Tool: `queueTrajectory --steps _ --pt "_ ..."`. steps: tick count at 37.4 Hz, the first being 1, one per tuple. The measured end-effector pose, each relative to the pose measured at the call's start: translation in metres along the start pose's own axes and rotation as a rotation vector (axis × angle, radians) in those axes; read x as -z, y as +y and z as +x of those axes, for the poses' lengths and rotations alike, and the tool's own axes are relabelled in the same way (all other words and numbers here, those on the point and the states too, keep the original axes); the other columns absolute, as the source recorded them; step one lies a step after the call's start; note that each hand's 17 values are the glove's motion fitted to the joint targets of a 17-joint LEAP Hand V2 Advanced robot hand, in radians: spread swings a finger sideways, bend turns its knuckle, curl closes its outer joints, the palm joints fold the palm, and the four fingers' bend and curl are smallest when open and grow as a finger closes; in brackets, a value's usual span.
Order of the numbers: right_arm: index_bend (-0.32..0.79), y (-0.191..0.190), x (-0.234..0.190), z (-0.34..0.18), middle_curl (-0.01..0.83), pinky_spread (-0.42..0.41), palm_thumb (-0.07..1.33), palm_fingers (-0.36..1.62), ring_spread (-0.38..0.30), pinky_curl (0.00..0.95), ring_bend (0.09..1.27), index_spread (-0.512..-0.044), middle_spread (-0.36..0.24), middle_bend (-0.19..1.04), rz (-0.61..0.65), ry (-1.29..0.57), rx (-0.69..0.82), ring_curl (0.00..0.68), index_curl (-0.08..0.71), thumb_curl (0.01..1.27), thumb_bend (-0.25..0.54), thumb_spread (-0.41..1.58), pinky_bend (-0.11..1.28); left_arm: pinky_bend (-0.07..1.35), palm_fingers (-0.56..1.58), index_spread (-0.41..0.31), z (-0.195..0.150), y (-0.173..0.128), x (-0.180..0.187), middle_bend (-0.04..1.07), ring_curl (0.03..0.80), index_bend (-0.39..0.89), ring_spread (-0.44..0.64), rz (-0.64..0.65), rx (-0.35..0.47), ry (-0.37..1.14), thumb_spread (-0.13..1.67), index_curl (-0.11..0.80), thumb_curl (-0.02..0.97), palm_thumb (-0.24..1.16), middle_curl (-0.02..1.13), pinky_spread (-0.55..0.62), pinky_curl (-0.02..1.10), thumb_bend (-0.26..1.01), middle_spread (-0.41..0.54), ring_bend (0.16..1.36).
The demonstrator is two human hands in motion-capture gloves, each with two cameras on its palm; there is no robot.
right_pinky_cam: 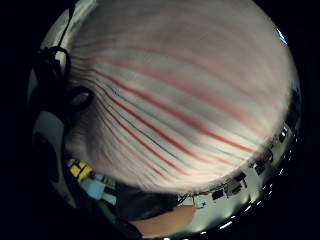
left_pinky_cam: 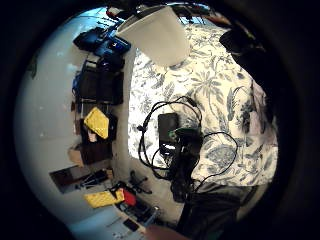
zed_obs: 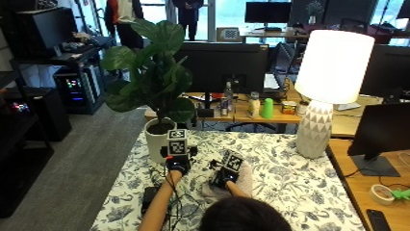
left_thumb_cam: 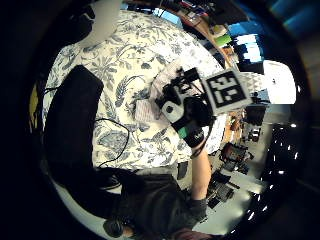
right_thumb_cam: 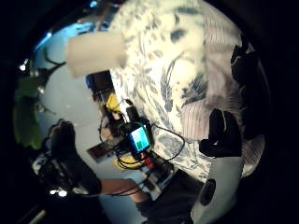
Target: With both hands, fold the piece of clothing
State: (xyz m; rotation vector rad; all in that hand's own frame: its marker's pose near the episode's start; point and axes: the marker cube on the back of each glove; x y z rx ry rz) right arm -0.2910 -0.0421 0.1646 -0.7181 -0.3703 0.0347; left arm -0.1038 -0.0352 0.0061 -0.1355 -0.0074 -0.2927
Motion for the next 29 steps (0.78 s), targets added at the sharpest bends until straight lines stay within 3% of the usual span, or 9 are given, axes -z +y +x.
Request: queueTrajectory --steps 3,5,11,16,19,25,29 --pt "0.07 -0.02 -0.019 0.006 0.504 -0.361 1.05 1.18 -0.252 0.395 0.7 -0.192 -0.15 0.3 0.144 0.044 -0.178 0.461 0.273 0.58 -0.038 0.72 0.68 0.24 0.53 -0.115 -0.013 0.001 -0.005 0.16 0.325 0.18 -0.02 -0.02 0.018 -0.006 1.46 0.395 0.148 0.21 0.33 0.14 0.33 0.05 -0.007 0.56" --pt "0.04 -0.022 -0.016 0.009 0.506 -0.354 1.04 1.15 -0.241 0.4 0.7 -0.183 -0.145 0.31 0.185 0.061 -0.211 0.463 0.256 0.58 -0.033 0.73 0.7 0.23 0.53 -0.123 -0.018 0.003 -0.006 0.16 0.325 0.18 -0.02 -0.026 0.026 -0.007 1.46 0.396 0.148 0.21 0.33 0.14 0.33 0.05 -0.009 0.55" --pt "0.04 0.002 0.02 -0.002 0.508 -0.34 1.03 1.11 -0.221 0.399 0.7 -0.18 -0.133 0.3 0.206 0.002 -0.084 0.463 0.224 0.58 -0.025 0.76 0.71 0.21 0.55 -0.141 -0.021 0.008 -0.004 0.15 0.323 0.18 -0.02 -0.024 0.048 -0.005 1.47 0.404 0.15 0.22 0.33 0.15 0.33 0.05 -0.014 0.53" --pt "0.06 0.02 0.064 -0.015 0.505 -0.301 1.02 1.09 -0.184 0.398 0.66 -0.179 -0.119 0.28 0.254 -0.108 0.303 0.453 0.211 0.58 -0.021 0.83 0.71 0.19 0.55 -0.148 -0.024 0.012 -0.003 0.15 0.327 0.18 -0.03 -0.029 0.058 -0.024 1.47 0.405 0.154 0.22 0.33 0.15 0.33 0.04 -0.02 0.53" --pt "0.07 0.028 0.083 -0.015 0.504 -0.286 1.02 1.09 -0.175 0.396 0.64 -0.178 -0.115 0.27 0.315 -0.097 0.369 0.449 0.207 0.57 -0.02 0.86 0.7 0.19 0.56 -0.151 -0.026 0.011 -0.001 0.15 0.329 0.18 -0.04 -0.024 0.055 -0.029 1.47 0.407 0.156 0.22 0.32 0.15 0.33 0.04 -0.023 0.53" --pt "0.09 0.064 0.109 0.002 0.497 -0.247 1.01 1.07 -0.164 0.391 0.61 -0.188 -0.109 0.24 0.476 0.12 0.235 0.442 0.21 0.57 -0.019 0.91 0.67 0.18 0.56 -0.153 -0.026 0.011 0.003 0.15 0.334 0.18 -0.04 -0.015 0.038 -0.047 1.47 0.409 0.159 0.22 0.32 0.15 0.33 0.03 -0.025 0.53" --pt "0.09 0.084 0.109 0.012 0.492 -0.232 1.01 1.07 -0.161 0.389 0.6 -0.193 -0.11 0.22 0.354 0.1 0.095 0.438 0.212 0.57 -0.019 0.93 0.66 0.19 0.55 -0.155 -0.025 0.015 0.003 0.15 0.337 0.18 -0.04 -0.016 0.023 -0.061 1.46 0.411 0.16 0.23 0.32 0.15 0.33 0.03 -0.02 0.53"
